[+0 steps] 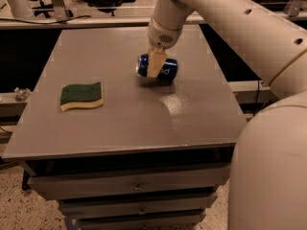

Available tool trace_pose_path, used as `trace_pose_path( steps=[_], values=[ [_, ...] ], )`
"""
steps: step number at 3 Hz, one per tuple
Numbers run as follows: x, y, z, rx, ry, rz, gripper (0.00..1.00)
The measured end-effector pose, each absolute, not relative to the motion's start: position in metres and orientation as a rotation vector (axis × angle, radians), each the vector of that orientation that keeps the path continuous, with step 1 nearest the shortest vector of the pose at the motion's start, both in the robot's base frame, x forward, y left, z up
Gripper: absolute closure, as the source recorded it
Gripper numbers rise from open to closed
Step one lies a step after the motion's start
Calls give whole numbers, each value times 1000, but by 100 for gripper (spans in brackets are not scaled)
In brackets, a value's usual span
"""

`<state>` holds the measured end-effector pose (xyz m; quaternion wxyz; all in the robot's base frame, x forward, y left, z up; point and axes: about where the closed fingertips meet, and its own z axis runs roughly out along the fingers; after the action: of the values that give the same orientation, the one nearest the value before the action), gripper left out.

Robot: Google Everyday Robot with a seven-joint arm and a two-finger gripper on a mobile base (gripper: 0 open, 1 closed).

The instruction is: Knock pepsi can over

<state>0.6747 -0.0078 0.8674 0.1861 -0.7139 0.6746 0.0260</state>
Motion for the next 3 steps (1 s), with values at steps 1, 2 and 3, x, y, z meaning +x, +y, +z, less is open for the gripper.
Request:
trace_pose_path(
  steps=[1,2,3],
  values=[
    [676,-3,864,-1989,1907,83,59],
    [675,2,865,-1974,1904,95,35],
    [674,5,863,-1970,1902,107,12]
  ],
)
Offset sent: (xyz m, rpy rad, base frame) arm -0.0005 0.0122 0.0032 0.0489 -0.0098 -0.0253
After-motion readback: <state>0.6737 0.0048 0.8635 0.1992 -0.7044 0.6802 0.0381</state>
